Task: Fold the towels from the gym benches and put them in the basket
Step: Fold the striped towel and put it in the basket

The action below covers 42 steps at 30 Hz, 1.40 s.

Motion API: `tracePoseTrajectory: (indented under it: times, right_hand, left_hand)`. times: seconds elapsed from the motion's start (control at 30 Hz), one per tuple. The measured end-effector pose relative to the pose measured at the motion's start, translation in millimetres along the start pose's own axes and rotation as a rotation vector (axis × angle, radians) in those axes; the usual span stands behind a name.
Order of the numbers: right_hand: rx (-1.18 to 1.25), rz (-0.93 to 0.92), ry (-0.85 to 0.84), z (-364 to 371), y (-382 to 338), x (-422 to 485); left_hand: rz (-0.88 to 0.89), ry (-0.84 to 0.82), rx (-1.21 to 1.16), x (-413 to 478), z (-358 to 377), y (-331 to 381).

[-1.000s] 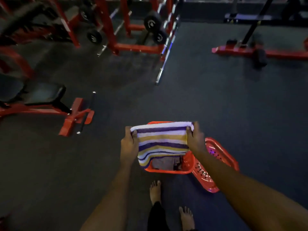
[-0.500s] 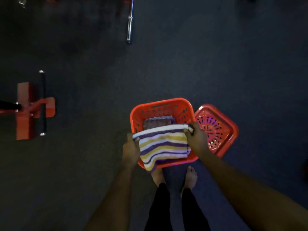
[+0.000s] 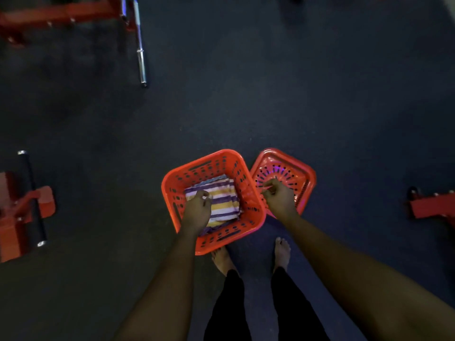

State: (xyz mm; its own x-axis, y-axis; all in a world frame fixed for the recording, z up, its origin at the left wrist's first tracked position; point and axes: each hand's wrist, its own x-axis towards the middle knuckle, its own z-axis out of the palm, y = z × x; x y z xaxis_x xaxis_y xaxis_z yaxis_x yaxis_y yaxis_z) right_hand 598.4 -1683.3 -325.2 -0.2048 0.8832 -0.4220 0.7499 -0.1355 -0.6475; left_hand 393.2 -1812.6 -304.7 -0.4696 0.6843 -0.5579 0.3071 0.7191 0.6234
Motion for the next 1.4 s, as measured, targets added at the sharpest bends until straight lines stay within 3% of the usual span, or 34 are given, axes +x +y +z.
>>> tracePoseTrajectory:
  times: [0.17,0.37,0.57,0.8,0.97,1.1,1.3,1.4]
  right_hand:
    - [0.008,0.168,0.018,-47.0,66.9,-0.3]
    - [0.039,0.344,-0.046,-53.0,208.9,34.8]
    - [0.142,0.532,-0.108,16.9,392.0,112.6]
    - [0.434,0.738,-0.118,98.7,494.8,191.4]
    - [0.711,0.757,-0.012,100.2,487.0,204.2]
    - [0.931,0.67,0.002,49.4,427.4,181.2]
    - [1.06,0.544,-0.279,-21.1,310.2,155.9]
    - [1.055,0.55,-0.281,-30.2,270.2,151.0]
  left_hand:
    - [0.086,-0.11,0.058,0.9,74.2,53.3]
    - [0.164,-0.241,0.09,32.5,236.1,82.0]
    - [0.034,-0.346,0.172,120.1,418.3,-3.9]
    - [-0.027,-0.416,0.229,202.2,526.5,-89.7]
    - [-0.016,-0.51,0.114,207.2,533.7,-60.3]
    - [0.013,-0.492,0.048,188.9,490.4,8.6]
    - [0.144,-0.276,0.361,179.4,415.5,100.5]
    - [0.148,-0.197,0.525,177.4,388.9,125.7]
